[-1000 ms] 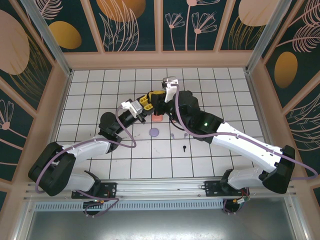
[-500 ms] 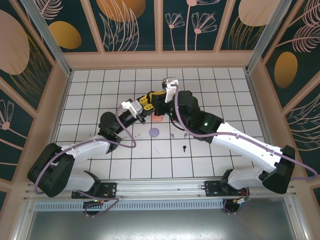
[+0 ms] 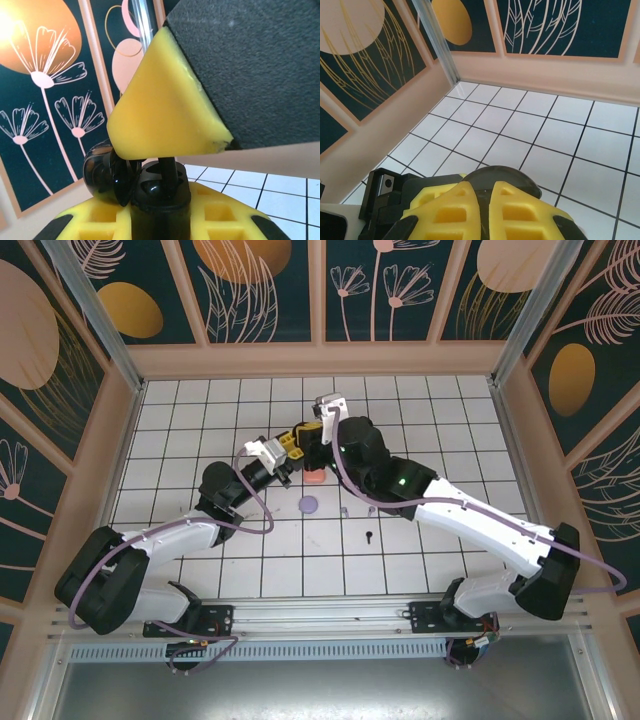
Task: Insert wireless bluetooth earbuds into charging case
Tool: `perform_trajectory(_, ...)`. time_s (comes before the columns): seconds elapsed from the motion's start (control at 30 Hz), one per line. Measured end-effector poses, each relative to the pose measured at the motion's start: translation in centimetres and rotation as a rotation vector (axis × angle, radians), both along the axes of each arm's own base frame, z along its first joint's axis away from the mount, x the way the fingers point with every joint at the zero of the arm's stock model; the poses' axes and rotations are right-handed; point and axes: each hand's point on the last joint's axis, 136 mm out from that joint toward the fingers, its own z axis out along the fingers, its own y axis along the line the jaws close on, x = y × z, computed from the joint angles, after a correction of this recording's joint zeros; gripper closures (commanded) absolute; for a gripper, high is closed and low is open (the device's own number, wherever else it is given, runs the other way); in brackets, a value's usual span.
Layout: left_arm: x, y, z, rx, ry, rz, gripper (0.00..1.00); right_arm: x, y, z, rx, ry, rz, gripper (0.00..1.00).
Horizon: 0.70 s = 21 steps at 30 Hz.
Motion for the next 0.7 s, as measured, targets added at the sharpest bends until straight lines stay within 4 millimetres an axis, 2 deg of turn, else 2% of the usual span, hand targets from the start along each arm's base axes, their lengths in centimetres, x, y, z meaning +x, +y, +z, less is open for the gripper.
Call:
perform_trajectory(0.1, 0.31, 0.16, -0.26, 0.005, 0.012, 0.013, 1.00, 0.28, 0.25, -0.28, -0.026, -0.004, -0.007, 0.90)
perform_trajectory(0.6, -0.06, -0.21, -0.12, 0.007, 0.007, -0.008, 1.00, -0.56, 0.63, -0.68, -0.040, 0.020, 0.000, 0.62)
perform_trajectory(0.7, -0.11, -0.25, -0.01, 0.003, 0.007, -0.010, 1.00, -0.66, 0.77, -0.44, -0.034, 0.028, 0.001, 0.53)
